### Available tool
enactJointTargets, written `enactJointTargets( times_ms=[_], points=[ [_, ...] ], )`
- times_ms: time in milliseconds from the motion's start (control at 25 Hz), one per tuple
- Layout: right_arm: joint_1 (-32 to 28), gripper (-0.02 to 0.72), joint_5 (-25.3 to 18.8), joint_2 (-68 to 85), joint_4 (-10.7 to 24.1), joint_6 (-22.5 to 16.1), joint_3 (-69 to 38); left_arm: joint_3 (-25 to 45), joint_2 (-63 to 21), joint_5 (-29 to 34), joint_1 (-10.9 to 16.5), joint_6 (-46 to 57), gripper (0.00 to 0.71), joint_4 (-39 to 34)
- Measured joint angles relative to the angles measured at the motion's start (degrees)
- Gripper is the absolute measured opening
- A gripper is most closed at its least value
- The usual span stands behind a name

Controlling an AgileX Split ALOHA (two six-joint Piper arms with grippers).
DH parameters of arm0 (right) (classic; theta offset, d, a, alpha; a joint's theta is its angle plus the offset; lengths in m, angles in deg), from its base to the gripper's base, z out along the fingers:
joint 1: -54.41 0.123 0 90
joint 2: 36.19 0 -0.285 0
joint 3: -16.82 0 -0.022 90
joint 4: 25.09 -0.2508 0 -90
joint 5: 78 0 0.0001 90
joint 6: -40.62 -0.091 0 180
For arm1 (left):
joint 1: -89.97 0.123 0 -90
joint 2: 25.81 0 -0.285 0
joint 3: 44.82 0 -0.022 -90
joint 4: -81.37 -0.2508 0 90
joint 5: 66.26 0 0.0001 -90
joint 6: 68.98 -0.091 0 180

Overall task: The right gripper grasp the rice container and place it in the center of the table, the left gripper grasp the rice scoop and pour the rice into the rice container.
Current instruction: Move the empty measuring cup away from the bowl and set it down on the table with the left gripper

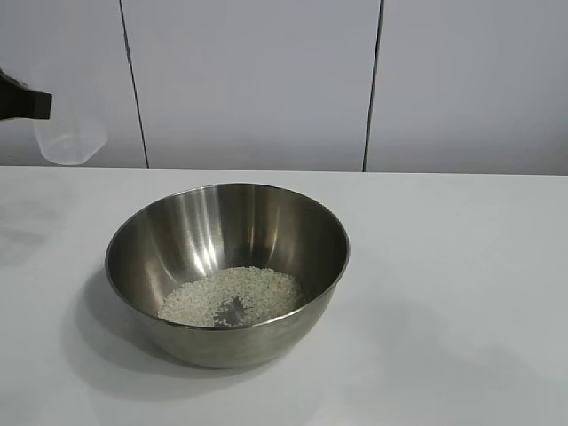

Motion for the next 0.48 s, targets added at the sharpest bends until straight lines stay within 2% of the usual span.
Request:
enactJointTargets(
  times_ms=[120,200,280,360,480],
  points=[
    [0.0,0.421,0.0,0.0,0.0,0.0,0.0,4.3,0.1,-5.3,5.8,12.6,0.009,-7.1],
    [0.0,0.421,0.0,0.0,0.0,0.0,0.0,7.8,1.1,-10.3,9.7,16.2,0.009,-9.3],
    [0.0,0.421,-0.1,0.0,0.0,0.0,0.0,10.9,3.7,-16.8,12.3,16.9,0.009,-11.6],
    [0.0,0.421,0.0,0.0,0.0,0.0,0.0,13.3,7.3,-23.0,14.4,16.1,0.009,-13.6],
    [0.0,0.421,0.0,0.0,0.0,0.0,0.0,14.8,14.6,-31.7,15.5,13.1,0.009,-16.3]
  ],
)
